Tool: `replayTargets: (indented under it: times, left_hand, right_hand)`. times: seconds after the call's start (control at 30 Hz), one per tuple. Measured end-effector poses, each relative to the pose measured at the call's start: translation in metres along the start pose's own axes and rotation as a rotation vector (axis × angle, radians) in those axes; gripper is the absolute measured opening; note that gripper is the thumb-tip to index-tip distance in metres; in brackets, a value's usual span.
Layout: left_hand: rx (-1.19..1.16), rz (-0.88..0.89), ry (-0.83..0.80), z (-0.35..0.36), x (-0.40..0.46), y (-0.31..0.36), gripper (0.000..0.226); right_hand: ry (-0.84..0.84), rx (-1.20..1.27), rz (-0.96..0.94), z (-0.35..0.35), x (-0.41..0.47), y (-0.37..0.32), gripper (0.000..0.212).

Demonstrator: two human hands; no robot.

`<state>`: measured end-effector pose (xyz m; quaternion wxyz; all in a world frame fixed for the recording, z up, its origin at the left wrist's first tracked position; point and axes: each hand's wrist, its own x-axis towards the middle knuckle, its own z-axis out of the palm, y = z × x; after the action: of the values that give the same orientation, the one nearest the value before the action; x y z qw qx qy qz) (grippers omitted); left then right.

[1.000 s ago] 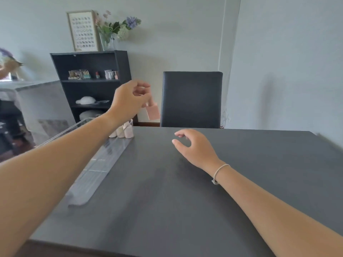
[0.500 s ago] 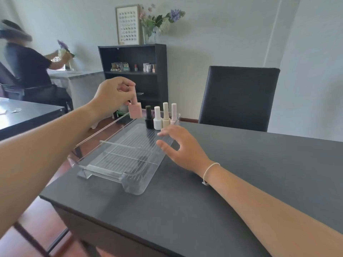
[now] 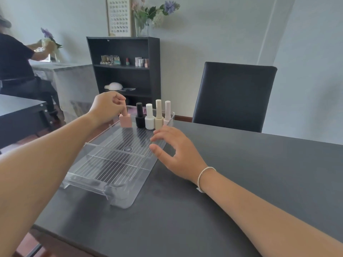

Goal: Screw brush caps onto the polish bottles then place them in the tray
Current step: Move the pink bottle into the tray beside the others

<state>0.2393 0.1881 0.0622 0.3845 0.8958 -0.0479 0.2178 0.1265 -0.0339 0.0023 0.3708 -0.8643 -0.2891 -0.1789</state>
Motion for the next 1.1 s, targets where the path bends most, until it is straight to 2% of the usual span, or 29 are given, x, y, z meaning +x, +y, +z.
replayTargets:
  times: [1.1]
  left_hand:
    - [0.012, 0.013, -0.044, 0.023, 0.023, -0.005, 0.024]
  right_hand:
    - [-0.007, 0.029, 0.046, 0.002, 0.001, 0.002, 0.040]
